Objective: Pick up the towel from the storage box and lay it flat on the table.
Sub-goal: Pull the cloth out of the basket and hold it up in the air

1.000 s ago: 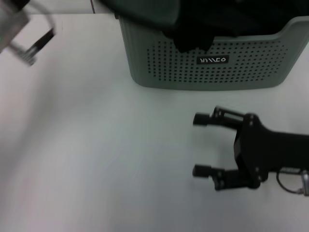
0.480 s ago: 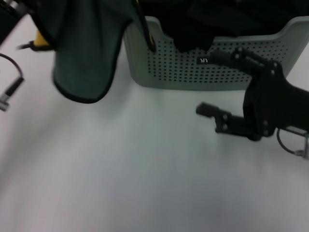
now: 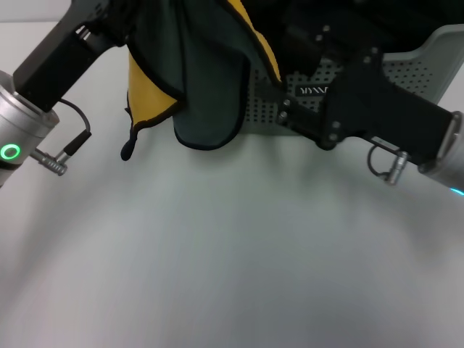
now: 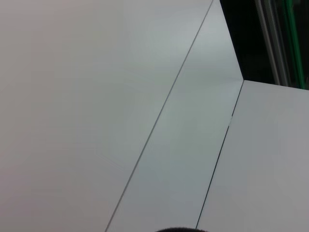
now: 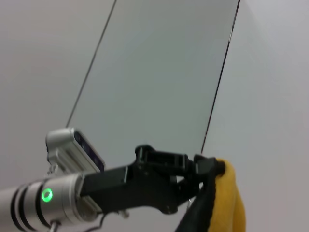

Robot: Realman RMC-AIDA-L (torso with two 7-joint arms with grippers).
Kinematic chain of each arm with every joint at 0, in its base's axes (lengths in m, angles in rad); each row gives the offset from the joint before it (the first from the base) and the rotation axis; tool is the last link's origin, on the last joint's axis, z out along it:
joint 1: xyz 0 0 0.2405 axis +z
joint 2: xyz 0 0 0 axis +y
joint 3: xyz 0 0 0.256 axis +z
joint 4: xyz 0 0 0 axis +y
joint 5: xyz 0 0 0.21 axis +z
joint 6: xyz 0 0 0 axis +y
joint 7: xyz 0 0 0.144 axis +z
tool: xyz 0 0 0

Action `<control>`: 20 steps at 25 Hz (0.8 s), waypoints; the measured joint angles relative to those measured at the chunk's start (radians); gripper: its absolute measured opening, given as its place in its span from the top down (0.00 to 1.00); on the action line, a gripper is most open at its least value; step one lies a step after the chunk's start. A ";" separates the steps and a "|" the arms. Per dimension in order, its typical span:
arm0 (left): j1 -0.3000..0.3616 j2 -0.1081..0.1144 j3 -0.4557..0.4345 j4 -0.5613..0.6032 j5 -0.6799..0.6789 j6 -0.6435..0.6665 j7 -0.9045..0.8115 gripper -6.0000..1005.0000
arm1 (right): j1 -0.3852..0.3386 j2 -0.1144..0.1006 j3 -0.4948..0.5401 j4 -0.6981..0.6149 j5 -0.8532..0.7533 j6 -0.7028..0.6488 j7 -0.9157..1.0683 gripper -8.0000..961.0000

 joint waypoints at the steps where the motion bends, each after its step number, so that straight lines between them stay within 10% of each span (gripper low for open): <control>1: -0.001 0.000 0.000 -0.003 0.000 0.000 0.000 0.93 | 0.001 0.000 -0.016 -0.009 0.009 0.030 -0.011 0.30; 20: -0.002 0.001 -0.003 -0.033 -0.020 -0.002 0.013 0.92 | -0.071 0.000 -0.040 -0.076 0.017 0.037 -0.018 0.71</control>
